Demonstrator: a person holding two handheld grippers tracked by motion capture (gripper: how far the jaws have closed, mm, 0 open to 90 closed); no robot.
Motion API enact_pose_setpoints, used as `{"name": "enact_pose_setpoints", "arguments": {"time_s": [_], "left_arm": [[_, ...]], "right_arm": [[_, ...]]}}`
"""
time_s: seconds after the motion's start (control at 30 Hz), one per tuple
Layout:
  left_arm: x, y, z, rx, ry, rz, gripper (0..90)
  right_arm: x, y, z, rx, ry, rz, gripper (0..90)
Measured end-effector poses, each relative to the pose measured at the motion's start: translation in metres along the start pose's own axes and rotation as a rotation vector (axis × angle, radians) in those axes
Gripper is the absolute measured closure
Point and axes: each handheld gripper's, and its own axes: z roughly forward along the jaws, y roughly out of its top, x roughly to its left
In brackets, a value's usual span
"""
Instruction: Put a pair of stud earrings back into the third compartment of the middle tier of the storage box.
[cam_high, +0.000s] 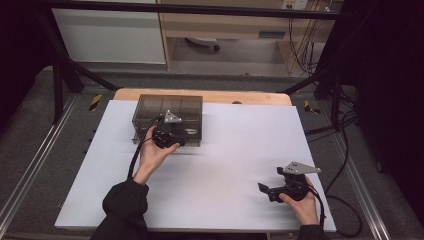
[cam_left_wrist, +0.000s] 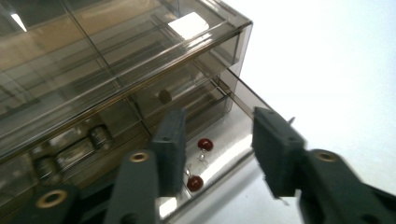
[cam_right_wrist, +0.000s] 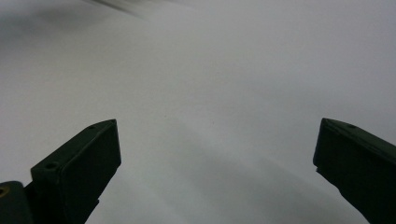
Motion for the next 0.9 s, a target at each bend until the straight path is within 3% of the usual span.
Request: {"name": "enact_pose_setpoints", "arguments": {"time_s": [0.17, 0.37, 0.6, 0.9], "left_arm": [[-0.002, -0.003, -0.015, -0.015, -0.025, 0.009, 40.8], [-0.006, -0.010, -0.026, -0.020, -0.016, 0.027, 23.0], [-0.011, -0.025, -0.035, -0.024, -0.032, 0.045, 10.4], [-0.014, -0.048, -0.047, -0.044, -0.064, 0.042, 7.4]], "right_arm": [[0.000, 0.000, -0.001, -0.003, 0.000, 0.002, 1.4], [0.000, 0.000, -0.001, -0.001, -0.002, 0.000, 1.4], [0.000, 0.000, -0.001, -0.002, -0.001, 0.005, 1.4], [0.000, 0.000, -0.001, -0.001, -0.001, 0.005, 1.4]]}}
